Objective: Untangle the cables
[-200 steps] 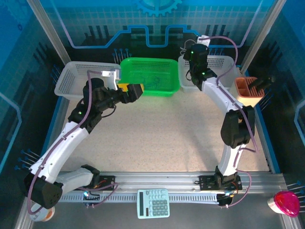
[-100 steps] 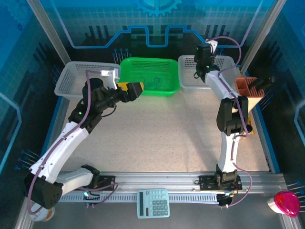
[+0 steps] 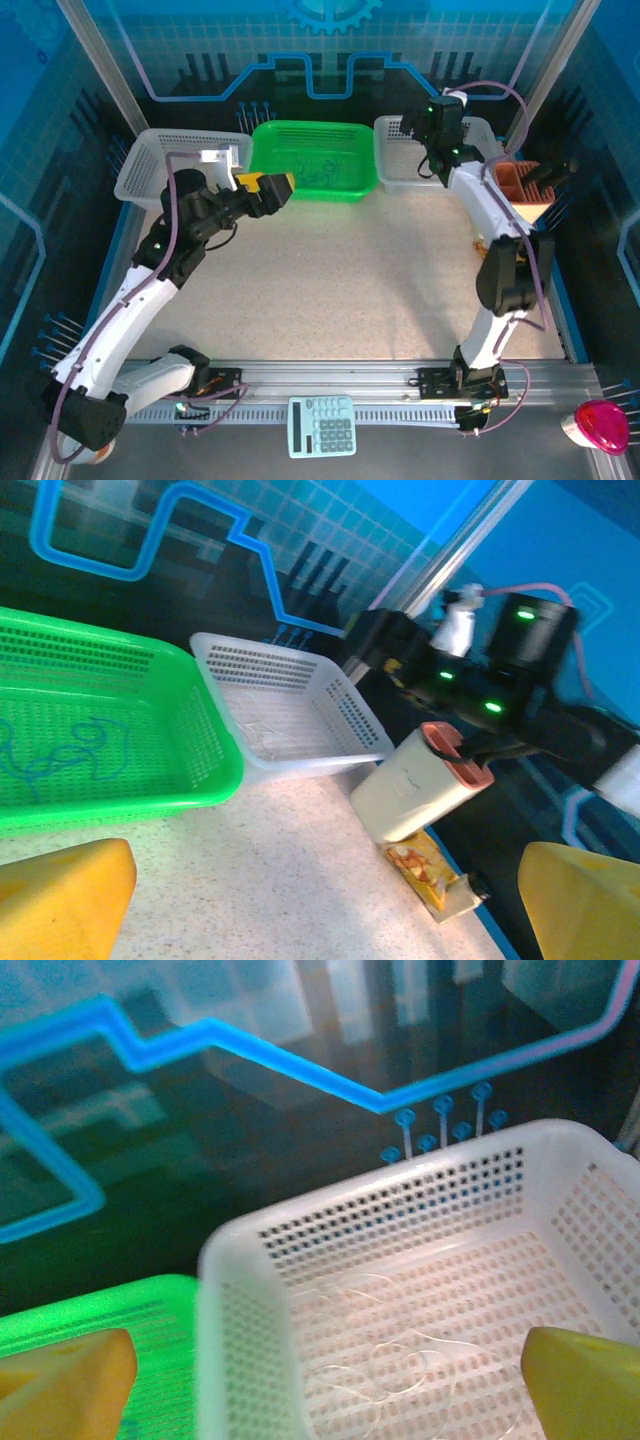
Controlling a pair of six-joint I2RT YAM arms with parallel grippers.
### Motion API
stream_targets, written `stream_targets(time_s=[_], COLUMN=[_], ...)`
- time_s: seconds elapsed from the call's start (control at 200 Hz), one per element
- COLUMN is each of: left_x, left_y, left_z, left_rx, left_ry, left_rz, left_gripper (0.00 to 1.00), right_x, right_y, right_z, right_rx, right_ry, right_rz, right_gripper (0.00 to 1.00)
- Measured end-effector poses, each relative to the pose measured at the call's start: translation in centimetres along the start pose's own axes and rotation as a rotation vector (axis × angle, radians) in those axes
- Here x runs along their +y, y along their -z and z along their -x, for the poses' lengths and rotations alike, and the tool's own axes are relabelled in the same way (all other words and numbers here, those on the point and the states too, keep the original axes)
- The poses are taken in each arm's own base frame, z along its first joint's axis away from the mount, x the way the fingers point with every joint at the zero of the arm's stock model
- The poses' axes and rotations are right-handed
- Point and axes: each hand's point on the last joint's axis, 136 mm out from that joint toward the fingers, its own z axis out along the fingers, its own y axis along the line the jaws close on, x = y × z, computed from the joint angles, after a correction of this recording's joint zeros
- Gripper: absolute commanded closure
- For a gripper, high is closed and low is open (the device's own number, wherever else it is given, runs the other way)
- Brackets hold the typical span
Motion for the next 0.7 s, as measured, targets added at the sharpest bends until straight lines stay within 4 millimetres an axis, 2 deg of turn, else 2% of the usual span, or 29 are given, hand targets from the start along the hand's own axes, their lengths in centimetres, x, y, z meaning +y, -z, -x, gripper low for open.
stream_targets(time_s=[0.06, 0.125, 0.225, 0.305, 0.37, 0.445, 0.58, 0.7], left_x=[0.6, 1.6, 3.2, 4.7, 5.9, 7.4, 11.1, 15.2], left_y=[0.5, 1.2, 2.6, 3.7, 4.5, 5.2, 6.2, 7.2], left_z=[0.1, 0.0, 0.0, 0.0, -0.1, -0.4, -2.1, -4.6], left_rx=[-0.019, -0.044, -0.094, -0.133, -0.156, -0.174, -0.192, -0.197], left_ry=[-0.018, -0.043, -0.087, -0.128, -0.156, -0.182, -0.227, -0.267], left_rz=[0.037, 0.086, 0.169, 0.242, 0.299, 0.361, 0.489, 0.615], left_gripper=[0.01, 0.01, 0.01, 0.01, 0.01, 0.01, 0.01, 0.01], right_x=[1.1, 2.4, 4.1, 4.6, 4.1, 2.8, 0.8, -0.7], right_y=[2.5, 4.8, 7.4, 9.1, 10.3, 11.3, 13.1, 13.4], right_z=[-0.1, -1.0, -3.8, -6.8, -9.3, -11.0, -12.3, -13.0], right_rx=[-0.012, -0.008, 0.022, 0.058, 0.092, 0.107, 0.084, 0.073], right_ry=[0.0, 0.008, 0.037, 0.075, 0.106, 0.136, 0.218, 0.3], right_rz=[0.059, 0.125, 0.205, 0.243, 0.253, 0.245, 0.235, 0.194], right_gripper=[0.0, 0.0, 0.0, 0.0, 0.0, 0.0, 0.0, 0.0])
